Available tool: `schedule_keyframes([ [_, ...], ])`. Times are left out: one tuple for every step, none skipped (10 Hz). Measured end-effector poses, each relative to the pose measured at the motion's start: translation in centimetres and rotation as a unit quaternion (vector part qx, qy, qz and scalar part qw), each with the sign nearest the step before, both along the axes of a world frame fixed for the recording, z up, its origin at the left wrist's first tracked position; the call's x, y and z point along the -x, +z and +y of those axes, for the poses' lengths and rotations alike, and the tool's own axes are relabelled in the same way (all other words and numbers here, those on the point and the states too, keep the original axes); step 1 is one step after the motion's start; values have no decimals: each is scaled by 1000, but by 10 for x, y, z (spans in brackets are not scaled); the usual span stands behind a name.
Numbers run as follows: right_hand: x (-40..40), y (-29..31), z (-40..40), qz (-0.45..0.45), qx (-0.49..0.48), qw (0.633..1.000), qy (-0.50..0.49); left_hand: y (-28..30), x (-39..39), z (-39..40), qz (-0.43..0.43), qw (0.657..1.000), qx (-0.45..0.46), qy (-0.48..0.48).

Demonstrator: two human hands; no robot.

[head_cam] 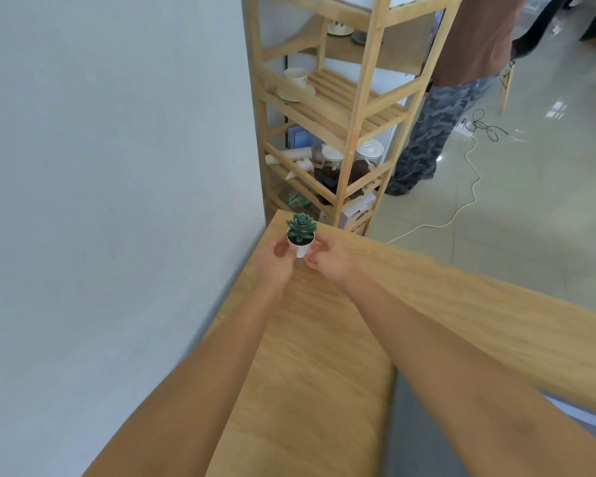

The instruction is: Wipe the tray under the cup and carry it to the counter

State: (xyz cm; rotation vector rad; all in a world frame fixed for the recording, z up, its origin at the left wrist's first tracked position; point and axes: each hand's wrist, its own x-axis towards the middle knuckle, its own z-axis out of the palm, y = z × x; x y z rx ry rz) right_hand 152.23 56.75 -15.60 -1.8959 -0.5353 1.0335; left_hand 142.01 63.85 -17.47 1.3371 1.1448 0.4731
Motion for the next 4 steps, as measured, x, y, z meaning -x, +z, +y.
schedule_keyframes([
  [0,7,11,27,-27,999,7,-4,-6,9,-22,1000,-8,22],
  [1,9,17,64,-48,997,15,2,-10,10,-54,998,-11,28],
  [2,10,16,49,-38,997,48,9,-8,7,-74,997,3,15],
  [3,14,12,44,-21,997,56,20,-6,0,-80,997,-11,-3],
])
